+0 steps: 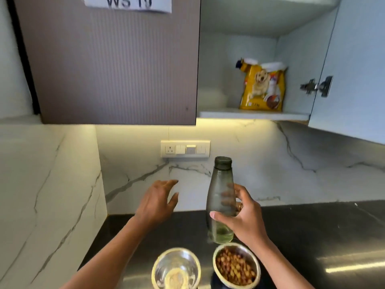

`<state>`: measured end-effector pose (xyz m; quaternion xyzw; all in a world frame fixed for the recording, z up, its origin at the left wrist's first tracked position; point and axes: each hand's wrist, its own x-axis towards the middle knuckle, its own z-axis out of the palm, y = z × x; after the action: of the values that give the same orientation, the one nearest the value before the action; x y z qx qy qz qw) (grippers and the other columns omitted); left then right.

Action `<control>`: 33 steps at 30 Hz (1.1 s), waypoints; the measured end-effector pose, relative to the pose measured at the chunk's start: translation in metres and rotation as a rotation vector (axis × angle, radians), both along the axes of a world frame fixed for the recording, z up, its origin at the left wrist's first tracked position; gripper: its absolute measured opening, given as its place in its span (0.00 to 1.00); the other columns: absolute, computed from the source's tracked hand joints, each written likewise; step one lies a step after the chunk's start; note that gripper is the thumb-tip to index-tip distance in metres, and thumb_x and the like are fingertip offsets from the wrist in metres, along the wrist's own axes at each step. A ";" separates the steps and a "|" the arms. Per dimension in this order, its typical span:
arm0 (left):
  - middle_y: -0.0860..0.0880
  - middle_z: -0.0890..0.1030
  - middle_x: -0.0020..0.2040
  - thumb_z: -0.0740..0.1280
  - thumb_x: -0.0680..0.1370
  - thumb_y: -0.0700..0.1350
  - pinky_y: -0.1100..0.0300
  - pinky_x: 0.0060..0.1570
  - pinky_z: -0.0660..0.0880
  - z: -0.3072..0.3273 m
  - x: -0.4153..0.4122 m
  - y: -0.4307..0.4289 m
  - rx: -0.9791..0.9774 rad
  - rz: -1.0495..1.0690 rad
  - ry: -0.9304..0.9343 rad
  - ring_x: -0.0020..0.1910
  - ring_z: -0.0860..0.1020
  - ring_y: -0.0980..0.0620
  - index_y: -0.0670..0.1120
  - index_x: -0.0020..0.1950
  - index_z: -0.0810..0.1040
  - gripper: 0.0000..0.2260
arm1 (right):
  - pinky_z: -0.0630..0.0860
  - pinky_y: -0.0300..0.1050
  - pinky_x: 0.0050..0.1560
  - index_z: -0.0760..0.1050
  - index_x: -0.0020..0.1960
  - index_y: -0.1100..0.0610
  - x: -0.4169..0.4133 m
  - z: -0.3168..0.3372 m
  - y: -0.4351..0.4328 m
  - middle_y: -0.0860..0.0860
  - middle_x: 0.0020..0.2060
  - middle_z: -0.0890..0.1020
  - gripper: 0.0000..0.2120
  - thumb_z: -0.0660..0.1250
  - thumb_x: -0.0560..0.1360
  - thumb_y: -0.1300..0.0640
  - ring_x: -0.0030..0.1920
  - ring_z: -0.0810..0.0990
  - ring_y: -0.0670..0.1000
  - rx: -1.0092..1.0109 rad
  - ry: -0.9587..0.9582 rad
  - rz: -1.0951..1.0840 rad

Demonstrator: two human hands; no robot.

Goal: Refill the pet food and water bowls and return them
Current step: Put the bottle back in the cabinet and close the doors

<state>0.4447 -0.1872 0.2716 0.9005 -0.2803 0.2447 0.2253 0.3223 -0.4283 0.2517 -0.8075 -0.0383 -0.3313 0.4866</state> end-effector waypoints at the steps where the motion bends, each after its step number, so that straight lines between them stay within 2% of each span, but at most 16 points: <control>1: 0.46 0.81 0.66 0.67 0.82 0.52 0.53 0.59 0.78 0.023 0.004 -0.007 -0.002 -0.012 -0.087 0.63 0.80 0.47 0.50 0.75 0.72 0.22 | 0.86 0.44 0.50 0.73 0.65 0.40 0.004 0.018 -0.003 0.39 0.55 0.84 0.39 0.84 0.59 0.37 0.54 0.86 0.44 -0.004 -0.030 0.001; 3: 0.43 0.83 0.61 0.70 0.79 0.48 0.51 0.52 0.80 0.073 0.010 -0.019 -0.013 -0.057 -0.269 0.58 0.81 0.43 0.46 0.71 0.77 0.20 | 0.85 0.41 0.49 0.74 0.66 0.43 0.012 0.057 -0.011 0.40 0.54 0.85 0.41 0.82 0.58 0.31 0.53 0.86 0.43 -0.031 -0.083 -0.013; 5: 0.42 0.85 0.56 0.72 0.77 0.44 0.51 0.47 0.80 0.120 0.015 -0.031 -0.039 -0.090 -0.433 0.54 0.81 0.40 0.44 0.66 0.80 0.18 | 0.84 0.36 0.48 0.74 0.67 0.45 0.019 0.095 -0.019 0.40 0.53 0.85 0.42 0.81 0.58 0.30 0.53 0.85 0.40 -0.060 -0.131 -0.041; 7: 0.43 0.85 0.57 0.71 0.75 0.43 0.51 0.47 0.80 0.164 0.018 -0.042 -0.062 -0.096 -0.560 0.55 0.79 0.40 0.43 0.65 0.80 0.18 | 0.85 0.38 0.47 0.75 0.67 0.47 0.028 0.132 -0.028 0.41 0.52 0.85 0.42 0.81 0.58 0.31 0.50 0.86 0.39 -0.056 -0.181 -0.054; 10: 0.42 0.79 0.69 0.68 0.77 0.47 0.47 0.57 0.77 0.215 0.029 -0.056 -0.073 -0.038 -0.686 0.66 0.74 0.40 0.43 0.71 0.75 0.23 | 0.86 0.47 0.46 0.77 0.64 0.49 0.041 0.184 -0.037 0.42 0.49 0.86 0.40 0.81 0.58 0.32 0.45 0.87 0.40 -0.058 -0.250 -0.096; 14: 0.38 0.62 0.81 0.66 0.79 0.51 0.41 0.74 0.64 0.259 0.055 -0.071 -0.078 0.077 -0.707 0.79 0.61 0.36 0.45 0.79 0.64 0.30 | 0.87 0.51 0.46 0.77 0.54 0.42 0.070 0.248 -0.046 0.41 0.45 0.86 0.30 0.81 0.57 0.33 0.44 0.86 0.40 -0.056 -0.268 -0.128; 17: 0.38 0.49 0.84 0.61 0.81 0.56 0.39 0.80 0.51 0.267 0.074 -0.076 -0.032 0.134 -0.659 0.83 0.48 0.38 0.46 0.82 0.57 0.32 | 0.87 0.51 0.47 0.76 0.56 0.43 0.092 0.283 -0.048 0.39 0.45 0.84 0.31 0.81 0.59 0.34 0.45 0.85 0.41 -0.073 -0.264 -0.141; 20: 0.38 0.44 0.84 0.57 0.82 0.58 0.38 0.80 0.48 0.262 0.097 -0.082 0.003 0.170 -0.734 0.83 0.43 0.40 0.47 0.84 0.52 0.34 | 0.86 0.52 0.48 0.78 0.61 0.50 0.133 0.313 -0.056 0.43 0.48 0.84 0.37 0.80 0.58 0.33 0.48 0.85 0.46 -0.089 -0.268 -0.182; 24: 0.41 0.42 0.84 0.52 0.82 0.62 0.38 0.80 0.50 0.257 0.119 -0.085 0.015 0.226 -0.851 0.84 0.42 0.40 0.47 0.85 0.47 0.35 | 0.85 0.49 0.46 0.76 0.66 0.52 0.190 0.340 -0.065 0.46 0.48 0.83 0.42 0.80 0.58 0.33 0.48 0.84 0.47 -0.116 -0.234 -0.211; 27: 0.41 0.43 0.85 0.52 0.82 0.62 0.39 0.80 0.49 0.256 0.128 -0.087 0.002 0.247 -0.893 0.84 0.43 0.41 0.48 0.85 0.46 0.35 | 0.86 0.51 0.45 0.74 0.68 0.53 0.231 0.347 -0.068 0.49 0.50 0.83 0.40 0.80 0.63 0.36 0.47 0.83 0.49 -0.165 -0.176 -0.246; 30: 0.41 0.44 0.85 0.53 0.82 0.62 0.40 0.81 0.48 0.254 0.132 -0.087 -0.011 0.253 -0.921 0.84 0.43 0.41 0.47 0.85 0.47 0.35 | 0.86 0.50 0.43 0.73 0.67 0.54 0.267 0.347 -0.072 0.53 0.54 0.83 0.36 0.80 0.67 0.38 0.50 0.84 0.53 -0.203 -0.129 -0.272; 33: 0.41 0.44 0.85 0.53 0.82 0.62 0.40 0.81 0.48 0.253 0.136 -0.089 -0.027 0.249 -0.943 0.84 0.44 0.41 0.47 0.85 0.48 0.35 | 0.86 0.56 0.49 0.72 0.69 0.56 0.294 0.346 -0.077 0.54 0.56 0.81 0.40 0.81 0.66 0.38 0.54 0.82 0.56 -0.242 -0.098 -0.268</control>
<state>0.5810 -0.2759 0.5248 0.7151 -0.2386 0.6548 0.0546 0.6167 -0.5050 0.5974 -0.8408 0.0065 -0.4252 0.3351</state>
